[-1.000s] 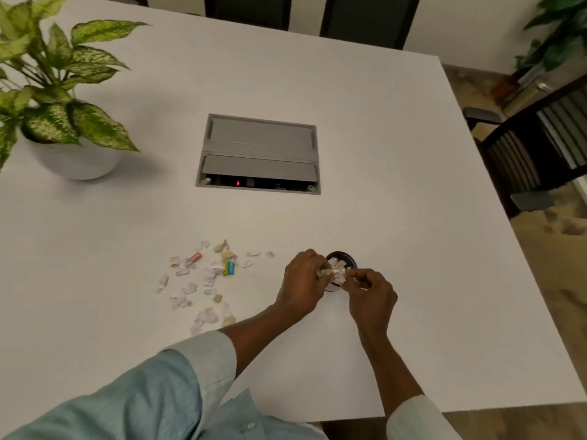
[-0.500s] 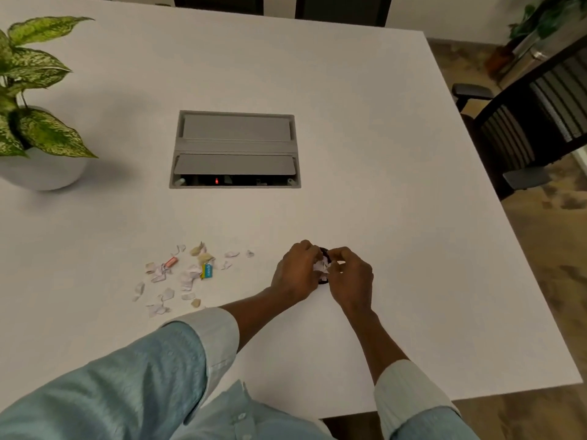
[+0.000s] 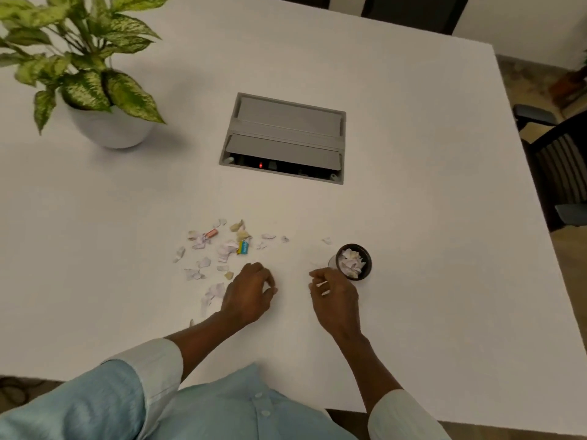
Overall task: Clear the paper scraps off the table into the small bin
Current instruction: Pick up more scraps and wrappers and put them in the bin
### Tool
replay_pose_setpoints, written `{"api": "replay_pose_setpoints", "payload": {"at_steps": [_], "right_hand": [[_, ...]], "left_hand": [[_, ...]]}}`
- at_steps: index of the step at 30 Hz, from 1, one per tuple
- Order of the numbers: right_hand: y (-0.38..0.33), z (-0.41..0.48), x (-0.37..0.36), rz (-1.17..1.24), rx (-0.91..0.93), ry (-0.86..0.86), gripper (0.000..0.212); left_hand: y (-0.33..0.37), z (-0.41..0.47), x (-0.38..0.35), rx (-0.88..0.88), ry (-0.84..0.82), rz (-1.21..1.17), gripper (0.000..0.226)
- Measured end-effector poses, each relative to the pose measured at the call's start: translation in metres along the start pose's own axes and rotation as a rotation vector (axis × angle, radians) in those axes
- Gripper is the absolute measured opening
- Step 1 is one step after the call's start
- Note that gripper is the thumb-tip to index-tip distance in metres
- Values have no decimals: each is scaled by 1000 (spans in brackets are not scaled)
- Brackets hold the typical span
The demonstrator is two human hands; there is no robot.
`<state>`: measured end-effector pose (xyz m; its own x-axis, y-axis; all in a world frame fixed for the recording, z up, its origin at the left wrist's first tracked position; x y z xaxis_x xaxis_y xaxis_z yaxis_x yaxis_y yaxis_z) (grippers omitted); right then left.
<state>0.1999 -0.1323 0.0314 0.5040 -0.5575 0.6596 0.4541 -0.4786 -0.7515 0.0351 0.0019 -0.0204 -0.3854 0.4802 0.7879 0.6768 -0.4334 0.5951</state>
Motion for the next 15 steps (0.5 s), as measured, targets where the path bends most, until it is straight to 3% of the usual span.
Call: {"api": "replay_pose_setpoints", "payload": {"at_steps": [8, 11, 15], "right_hand": [[5, -45, -89, -217, -44, -526, 65], [2, -53, -115, -312, -31, -618, 89], [-9, -52, -140, -360, 20, -666, 99]], "left_hand": [[-101, -74, 30, 205, 94, 158, 49], [-122, -91, 35, 244, 104, 184, 79], [-140, -104, 36, 301, 102, 190, 102]]}}
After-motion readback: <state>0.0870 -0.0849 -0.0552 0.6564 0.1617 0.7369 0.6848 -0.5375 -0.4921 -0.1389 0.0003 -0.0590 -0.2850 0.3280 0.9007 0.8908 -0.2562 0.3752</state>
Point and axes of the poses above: each hand's wrist, its own z-axis towards the middle knuckle, its own x-axis out of the back of the hand, y = z × x, the point moved 5 cm from there along z, towards the middle knuckle, and after that the axes turned 8 degrees about y, right-handed, at the moved point
